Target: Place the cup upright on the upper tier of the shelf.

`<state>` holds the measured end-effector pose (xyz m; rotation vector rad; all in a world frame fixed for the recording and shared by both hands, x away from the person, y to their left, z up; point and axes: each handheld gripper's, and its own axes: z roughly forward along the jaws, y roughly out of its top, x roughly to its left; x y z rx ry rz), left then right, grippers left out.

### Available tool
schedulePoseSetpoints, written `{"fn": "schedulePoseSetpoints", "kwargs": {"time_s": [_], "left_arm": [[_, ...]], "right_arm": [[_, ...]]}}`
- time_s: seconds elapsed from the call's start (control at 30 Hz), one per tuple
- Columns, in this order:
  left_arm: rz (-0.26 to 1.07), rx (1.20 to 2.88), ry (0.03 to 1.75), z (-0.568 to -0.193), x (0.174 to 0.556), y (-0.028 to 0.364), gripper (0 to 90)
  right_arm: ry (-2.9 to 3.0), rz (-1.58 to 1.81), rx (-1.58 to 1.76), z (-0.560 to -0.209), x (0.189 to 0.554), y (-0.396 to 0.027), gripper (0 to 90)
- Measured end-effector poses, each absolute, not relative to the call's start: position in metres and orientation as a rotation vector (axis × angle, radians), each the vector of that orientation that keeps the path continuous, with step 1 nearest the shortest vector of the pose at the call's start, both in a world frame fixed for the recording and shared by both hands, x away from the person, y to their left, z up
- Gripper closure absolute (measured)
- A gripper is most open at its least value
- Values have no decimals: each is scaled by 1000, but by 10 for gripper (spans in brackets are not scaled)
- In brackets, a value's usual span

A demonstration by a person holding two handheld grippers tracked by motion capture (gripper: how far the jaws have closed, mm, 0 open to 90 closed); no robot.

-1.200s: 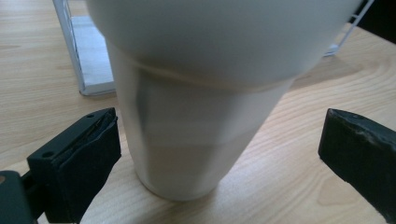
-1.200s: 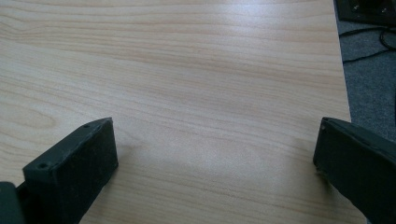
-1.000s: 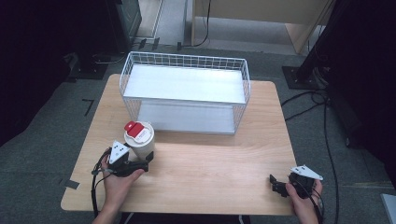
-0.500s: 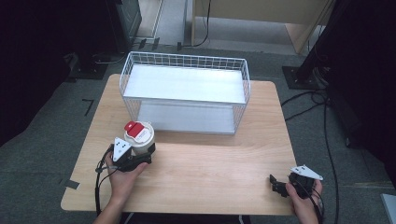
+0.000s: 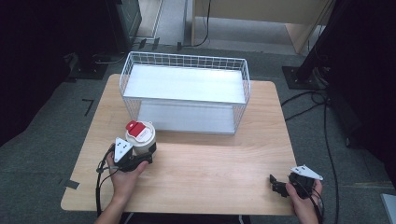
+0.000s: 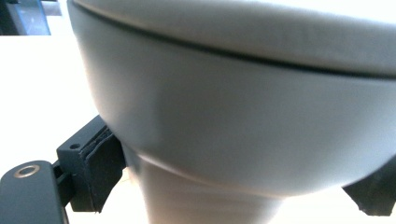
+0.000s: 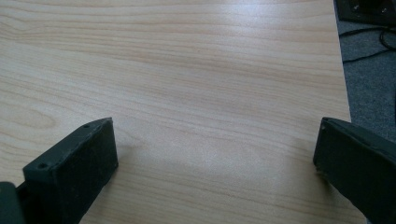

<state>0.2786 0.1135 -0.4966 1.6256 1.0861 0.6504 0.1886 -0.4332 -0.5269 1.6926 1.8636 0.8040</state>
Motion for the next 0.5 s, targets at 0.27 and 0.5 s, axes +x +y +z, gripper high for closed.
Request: {"fn": "schedulePoseSetpoints", "kwargs": {"time_s": [0.27, 0.5], "left_arm": [[671, 1595, 1010, -482, 273, 105, 91], [688, 1577, 952, -465, 269, 97, 92]], "right_arm": [[1864, 804, 1693, -527, 189, -433, 0], [1864, 804, 1692, -527, 189, -433, 0]]}}
